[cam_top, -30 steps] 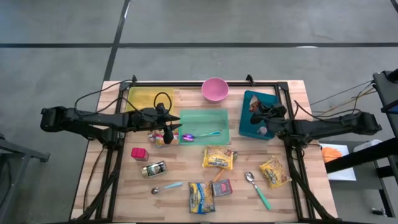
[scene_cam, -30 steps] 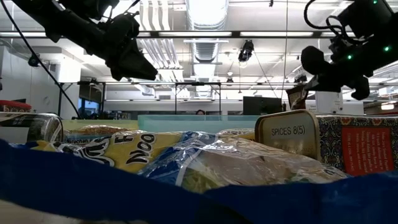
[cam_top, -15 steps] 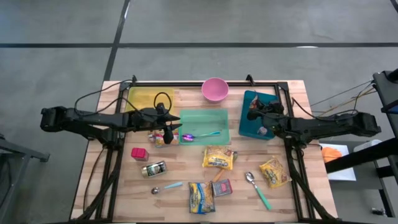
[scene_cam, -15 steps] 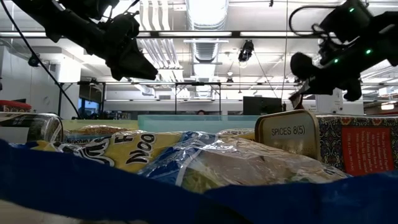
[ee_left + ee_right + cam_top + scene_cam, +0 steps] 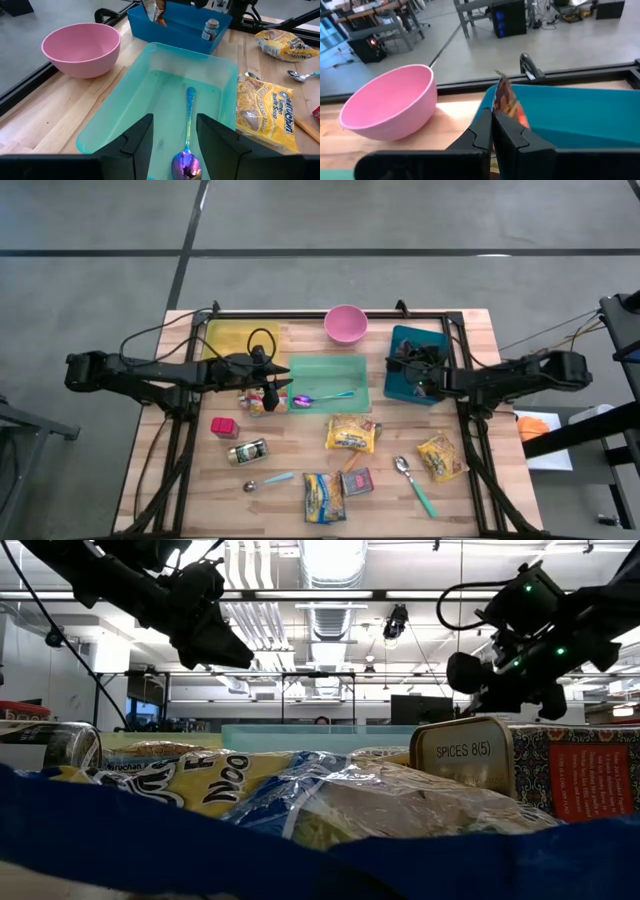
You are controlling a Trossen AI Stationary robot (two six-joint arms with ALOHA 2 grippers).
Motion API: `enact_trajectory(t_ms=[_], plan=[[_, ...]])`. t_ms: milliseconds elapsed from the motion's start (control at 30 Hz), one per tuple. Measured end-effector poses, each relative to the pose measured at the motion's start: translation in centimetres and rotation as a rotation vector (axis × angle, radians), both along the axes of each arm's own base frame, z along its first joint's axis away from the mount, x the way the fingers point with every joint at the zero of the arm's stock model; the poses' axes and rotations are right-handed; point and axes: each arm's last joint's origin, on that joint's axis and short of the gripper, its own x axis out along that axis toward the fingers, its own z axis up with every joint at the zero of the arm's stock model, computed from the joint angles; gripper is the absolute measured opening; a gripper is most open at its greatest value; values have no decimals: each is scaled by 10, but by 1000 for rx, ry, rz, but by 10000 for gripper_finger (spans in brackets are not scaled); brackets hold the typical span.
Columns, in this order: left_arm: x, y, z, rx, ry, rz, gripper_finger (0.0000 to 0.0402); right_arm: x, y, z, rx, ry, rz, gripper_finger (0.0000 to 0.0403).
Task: Pick & Place Food Item
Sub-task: Put the orange seasoning pack into the blue bin
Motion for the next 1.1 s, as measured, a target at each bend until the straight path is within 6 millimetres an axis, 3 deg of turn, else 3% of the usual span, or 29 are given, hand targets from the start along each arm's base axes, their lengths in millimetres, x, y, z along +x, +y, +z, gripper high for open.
enact_trajectory(t_ms=[1100], plan=[[0, 0, 0, 0, 1, 0, 159, 10, -5, -14, -84, 70, -76, 8]])
